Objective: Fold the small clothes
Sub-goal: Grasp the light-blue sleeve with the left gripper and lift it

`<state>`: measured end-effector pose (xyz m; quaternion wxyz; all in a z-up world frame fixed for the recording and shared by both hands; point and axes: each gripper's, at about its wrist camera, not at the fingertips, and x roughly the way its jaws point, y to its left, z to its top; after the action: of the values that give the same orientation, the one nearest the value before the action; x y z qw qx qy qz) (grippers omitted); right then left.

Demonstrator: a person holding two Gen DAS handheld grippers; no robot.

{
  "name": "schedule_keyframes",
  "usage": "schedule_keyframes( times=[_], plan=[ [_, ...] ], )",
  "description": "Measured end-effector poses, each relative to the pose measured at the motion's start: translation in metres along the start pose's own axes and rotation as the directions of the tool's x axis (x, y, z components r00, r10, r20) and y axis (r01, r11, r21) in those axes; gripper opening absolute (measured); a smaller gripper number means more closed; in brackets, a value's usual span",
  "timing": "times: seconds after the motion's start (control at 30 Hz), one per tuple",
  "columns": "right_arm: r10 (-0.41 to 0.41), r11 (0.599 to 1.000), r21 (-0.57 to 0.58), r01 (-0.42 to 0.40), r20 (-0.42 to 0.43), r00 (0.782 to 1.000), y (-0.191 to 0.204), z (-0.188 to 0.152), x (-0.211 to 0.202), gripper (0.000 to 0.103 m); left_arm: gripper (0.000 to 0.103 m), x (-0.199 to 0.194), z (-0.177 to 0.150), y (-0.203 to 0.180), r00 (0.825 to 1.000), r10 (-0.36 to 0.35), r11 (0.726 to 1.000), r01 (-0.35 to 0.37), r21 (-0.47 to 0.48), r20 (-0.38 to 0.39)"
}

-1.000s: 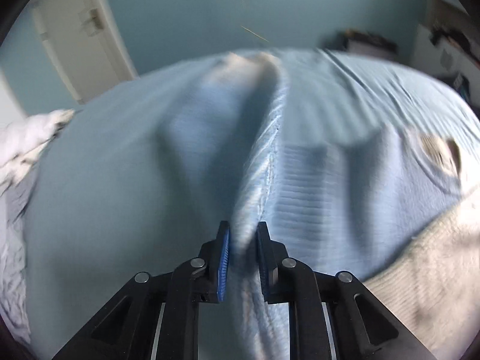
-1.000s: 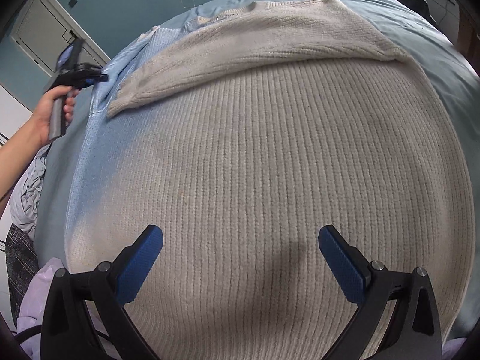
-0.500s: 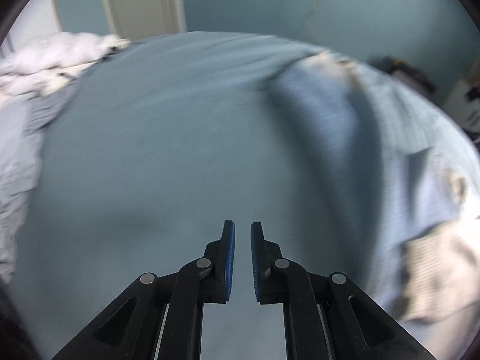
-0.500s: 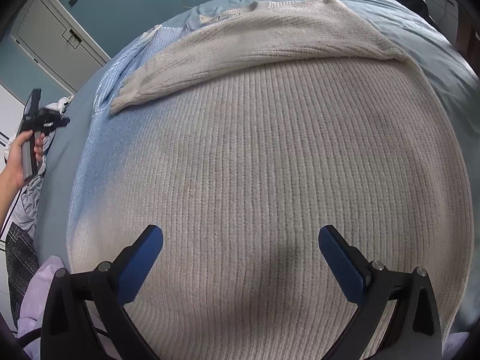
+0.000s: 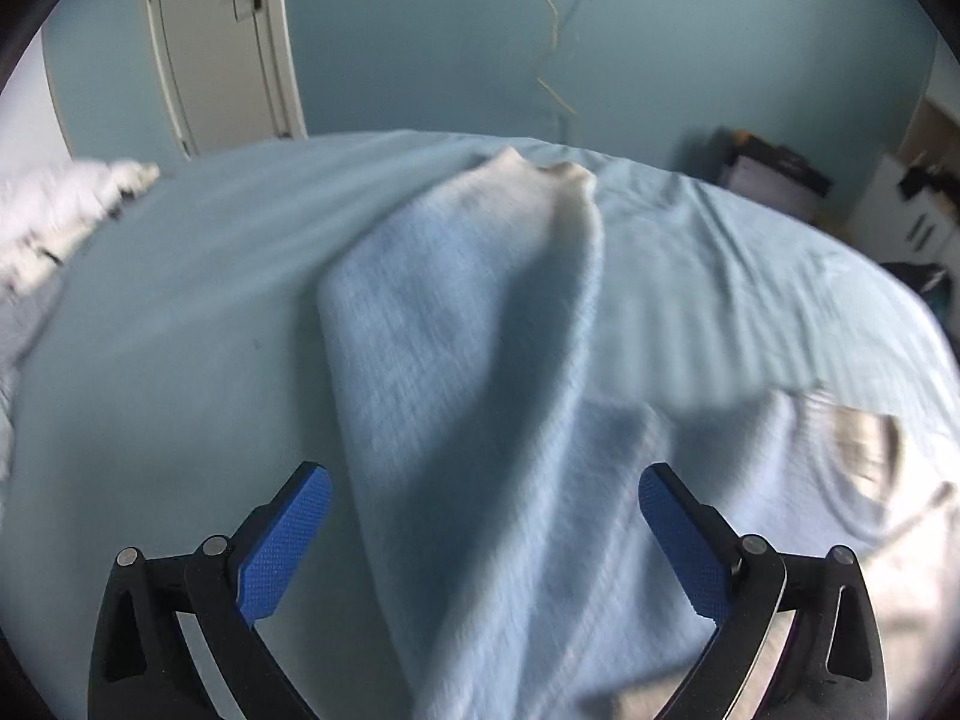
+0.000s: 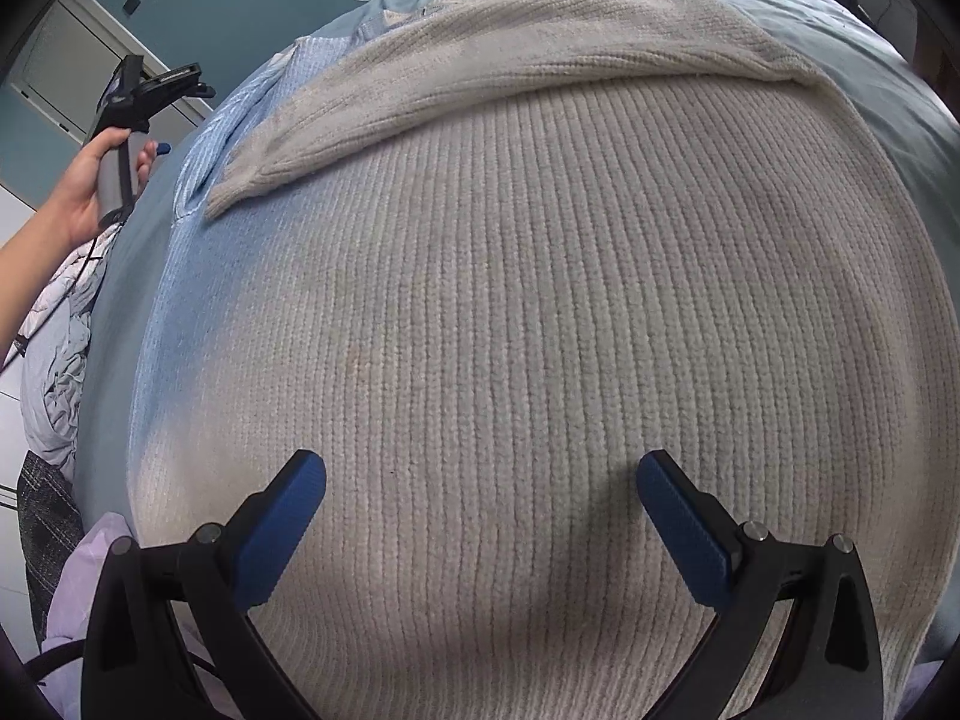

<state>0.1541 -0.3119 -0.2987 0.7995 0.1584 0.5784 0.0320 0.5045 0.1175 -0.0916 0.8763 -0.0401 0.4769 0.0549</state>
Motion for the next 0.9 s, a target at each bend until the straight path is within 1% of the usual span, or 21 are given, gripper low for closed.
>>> schedule_keyframes(
  times=[0.1,0.13,0.17,0.2,0.23,0.27,0.3,0.33,0.43,0.5,0.57,0.6,0.63,0.67,0.7,0.73,0.77,0.8,0.83,0.87,0.9],
  plan=[
    [-0.008,1.0,-0.007,0.008,0.0,1.0,0.002,0.001,0.003,0.102,0.103,0.026,0.009,-0.014,0.997,0.044,0.996,-0.039,0.078,-0.068],
    [-0.014,1.0,-0.013,0.014,0.002,1.0,0.005,0.002,0.004,0.102,0.102,0.04,0.01,-0.021,0.991,0.07,0.992,-0.058,0.112,-0.114],
    [-0.018,1.0,-0.017,0.018,0.002,1.0,0.006,0.003,0.006,0.102,0.095,0.051,0.009,-0.029,0.983,0.099,0.987,-0.077,0.142,-0.155],
    [-0.024,0.999,-0.022,0.024,0.002,1.0,0.007,0.004,0.007,0.102,0.059,0.062,0.004,-0.033,0.972,0.125,0.981,-0.091,0.173,-0.201],
    [-0.027,0.999,-0.024,0.027,0.002,1.0,0.007,0.004,0.008,0.102,0.03,0.068,-0.002,-0.036,0.961,0.138,0.975,-0.09,0.202,-0.238],
    [-0.033,0.999,-0.031,0.033,0.004,0.999,0.008,0.004,0.008,0.102,0.028,0.065,-0.003,-0.038,0.964,0.165,0.967,-0.115,0.227,-0.211],
    [-0.036,0.999,-0.035,0.036,0.004,0.999,0.009,0.004,0.009,0.102,0.01,0.058,-0.001,-0.036,0.969,0.151,0.968,-0.105,0.228,-0.195],
    [-0.041,0.998,-0.04,0.041,0.003,0.999,0.009,0.004,0.009,0.102,0.011,0.047,0.002,-0.028,0.978,0.108,0.976,-0.07,0.205,-0.18],
    [-0.048,0.998,-0.045,0.048,0.004,0.999,0.01,0.005,0.01,0.102,0.01,0.005,0.007,0.018,0.992,0.055,0.995,-0.044,0.09,-0.117],
    [-0.041,0.999,-0.035,0.042,0.004,0.999,0.009,0.005,0.008,0.102,0.01,-0.027,0.002,0.061,0.996,0.062,0.998,-0.06,0.024,-0.068],
    [-0.031,0.999,-0.023,0.031,0.004,1.0,0.01,0.006,0.009,0.102,0.011,-0.054,-0.012,0.11,0.998,0.039,0.998,-0.042,-0.055,-0.047],
    [-0.027,0.999,-0.02,0.027,0.001,1.0,0.011,0.005,0.008,0.102,0.011,-0.064,-0.023,0.136,0.999,-0.007,0.994,0.002,-0.106,-0.046],
    [-0.026,0.999,-0.021,0.026,0.0,1.0,0.01,0.004,0.008,0.102,0.015,-0.071,-0.04,0.161,0.996,-0.071,0.985,0.062,-0.16,-0.052],
    [-0.025,0.999,-0.024,0.025,-0.001,1.0,0.01,0.003,0.007,0.102,0.021,-0.074,-0.053,0.179,0.99,-0.128,0.972,0.114,-0.204,-0.057],
    [-0.024,0.999,-0.026,0.024,-0.002,1.0,0.01,0.001,0.005,0.102,0.048,-0.077,-0.071,0.198,0.982,-0.176,0.954,0.151,-0.26,-0.075],
    [-0.019,0.999,-0.032,0.019,0.001,1.0,0.005,-0.002,-0.002,0.102,0.087,-0.077,-0.089,0.214,0.978,-0.181,0.938,0.138,-0.319,-0.108],
    [-0.018,0.999,-0.036,0.018,0.002,1.0,0.006,-0.003,-0.003,0.102,0.097,-0.08,-0.105,0.227,0.977,-0.173,0.921,0.117,-0.373,-0.121],
    [-0.019,0.999,-0.044,0.019,0.003,1.0,0.007,-0.004,-0.004,0.102,0.1,-0.087,-0.121,0.238,0.979,-0.186,0.898,0.134,-0.419,-0.085],
    [-0.02,0.999,-0.048,0.02,0.004,1.0,0.009,-0.005,-0.004,0.102,0.101,-0.091,-0.128,0.242,0.979,-0.195,0.892,0.149,-0.427,-0.065],
    [-0.022,0.998,-0.056,0.023,0.002,1.0,0.01,-0.007,-0.004,0.102,0.1,-0.094,-0.13,0.242,0.982,-0.181,0.9,0.139,-0.414,-0.063],
    [-0.026,0.998,-0.06,0.026,0.0,1.0,0.011,-0.007,-0.003,0.102,0.1,-0.098,-0.126,0.238,0.99,-0.134,0.92,0.105,-0.377,-0.051]
  ],
)
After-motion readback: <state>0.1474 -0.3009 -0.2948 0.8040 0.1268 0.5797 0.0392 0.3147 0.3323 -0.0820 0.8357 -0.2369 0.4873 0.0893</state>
